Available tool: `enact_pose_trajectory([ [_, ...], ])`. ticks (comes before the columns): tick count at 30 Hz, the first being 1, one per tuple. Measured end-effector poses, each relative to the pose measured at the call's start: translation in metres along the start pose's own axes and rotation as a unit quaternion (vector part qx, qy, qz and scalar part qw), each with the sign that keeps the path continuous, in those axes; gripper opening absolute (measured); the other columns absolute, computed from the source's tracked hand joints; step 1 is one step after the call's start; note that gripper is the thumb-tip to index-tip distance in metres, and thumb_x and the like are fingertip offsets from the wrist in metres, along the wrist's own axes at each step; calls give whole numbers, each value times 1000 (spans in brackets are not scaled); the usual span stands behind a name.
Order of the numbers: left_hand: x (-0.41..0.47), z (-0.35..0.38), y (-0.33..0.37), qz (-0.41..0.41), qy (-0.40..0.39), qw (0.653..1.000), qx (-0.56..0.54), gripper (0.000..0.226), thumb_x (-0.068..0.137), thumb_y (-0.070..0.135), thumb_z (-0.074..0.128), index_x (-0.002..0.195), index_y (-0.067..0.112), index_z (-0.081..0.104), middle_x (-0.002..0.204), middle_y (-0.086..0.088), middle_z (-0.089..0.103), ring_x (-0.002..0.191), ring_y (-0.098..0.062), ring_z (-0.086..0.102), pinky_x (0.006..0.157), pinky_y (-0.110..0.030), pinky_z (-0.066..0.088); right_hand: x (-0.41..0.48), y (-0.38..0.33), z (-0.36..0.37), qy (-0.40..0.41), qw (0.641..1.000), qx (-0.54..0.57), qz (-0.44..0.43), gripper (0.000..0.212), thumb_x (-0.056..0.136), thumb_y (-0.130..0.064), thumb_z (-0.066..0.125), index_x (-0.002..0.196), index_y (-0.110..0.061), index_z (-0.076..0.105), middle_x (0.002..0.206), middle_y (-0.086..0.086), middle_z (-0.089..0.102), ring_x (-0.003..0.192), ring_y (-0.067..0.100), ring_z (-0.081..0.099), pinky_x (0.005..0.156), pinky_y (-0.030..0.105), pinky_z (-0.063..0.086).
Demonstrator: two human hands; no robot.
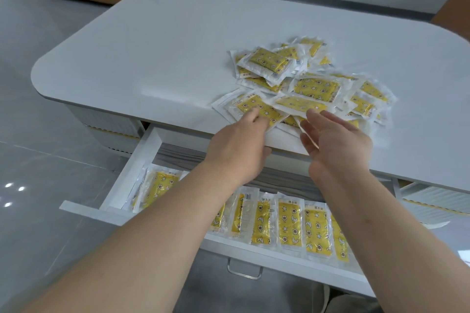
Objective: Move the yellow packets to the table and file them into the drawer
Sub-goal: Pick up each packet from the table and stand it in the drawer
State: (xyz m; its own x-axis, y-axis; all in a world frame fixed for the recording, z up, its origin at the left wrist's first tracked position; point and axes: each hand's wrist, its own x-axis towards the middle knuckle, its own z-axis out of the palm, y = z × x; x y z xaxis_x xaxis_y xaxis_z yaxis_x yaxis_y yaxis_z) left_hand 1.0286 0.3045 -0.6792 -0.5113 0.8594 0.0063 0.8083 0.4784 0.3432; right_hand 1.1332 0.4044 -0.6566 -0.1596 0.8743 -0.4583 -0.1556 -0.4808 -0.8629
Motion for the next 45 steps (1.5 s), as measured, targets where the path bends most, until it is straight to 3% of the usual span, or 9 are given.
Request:
enact_pose_trajectory([
  [4,3,12,-2,16,-4,998,63,50,95,26,66,140,22,45,162,3,26,99,-29,66,72,-40,56,5,-3,-2,-5,997,67,44,32,81,17,71,104,-4,63,99,19,71,76,25,78,76,33,64],
  [8,6,16,-7,45,39,993,101,44,84,8,69,123,24,56,133,5,53,81,-25,65,53,-32,47,11,-7,-5,-31,992,102,73,43,84,17,61,121,-6,60,112,19,66,70,21,77,67,25,61],
  [11,6,16,-7,56,56,991,112,38,82,3,66,111,27,62,112,8,60,79,-22,64,47,-27,35,11,-12,-8,-40,986,116,116,45,88,14,51,126,-9,60,100,17,58,74,18,74,75,24,57],
  [15,5,13,-7,60,91,991,82,25,88,8,65,103,27,65,97,9,63,78,-20,63,53,-29,40,10,-14,-12,-66,980,113,149,43,89,11,44,122,-8,66,116,16,58,80,16,68,69,23,48],
  [22,9,2,-8,35,194,978,-66,11,97,18,62,101,16,71,92,-1,70,83,-27,63,70,-42,53,12,-16,-14,-58,979,120,155,38,89,9,42,111,-7,68,110,13,60,75,14,66,59,23,42],
  [35,10,-19,-3,-67,218,946,-231,11,107,30,44,101,23,50,83,22,51,70,2,53,58,-2,37,6,-13,-10,-33,984,75,161,33,90,6,35,94,-8,65,79,8,51,64,17,52,56,26,39],
  [38,9,-20,-4,-81,204,941,-256,12,107,32,41,104,23,47,97,14,59,80,-2,59,62,-8,43,2,-9,-8,-65,984,49,157,18,87,-1,45,90,-8,62,81,8,58,65,21,60,61,29,45],
  [40,8,-21,-4,-76,208,929,-297,17,106,34,40,104,21,49,102,7,65,88,-12,66,74,-30,56,-2,-7,-6,-94,983,40,154,12,86,-5,49,89,-7,60,74,7,58,67,23,67,63,29,48],
  [45,3,-28,-3,-91,234,890,-381,27,93,38,41,93,15,55,87,-4,69,85,-24,69,78,-51,58,-11,0,4,-107,985,44,125,3,84,-9,57,82,-9,59,70,2,58,72,24,71,66,30,51],
])
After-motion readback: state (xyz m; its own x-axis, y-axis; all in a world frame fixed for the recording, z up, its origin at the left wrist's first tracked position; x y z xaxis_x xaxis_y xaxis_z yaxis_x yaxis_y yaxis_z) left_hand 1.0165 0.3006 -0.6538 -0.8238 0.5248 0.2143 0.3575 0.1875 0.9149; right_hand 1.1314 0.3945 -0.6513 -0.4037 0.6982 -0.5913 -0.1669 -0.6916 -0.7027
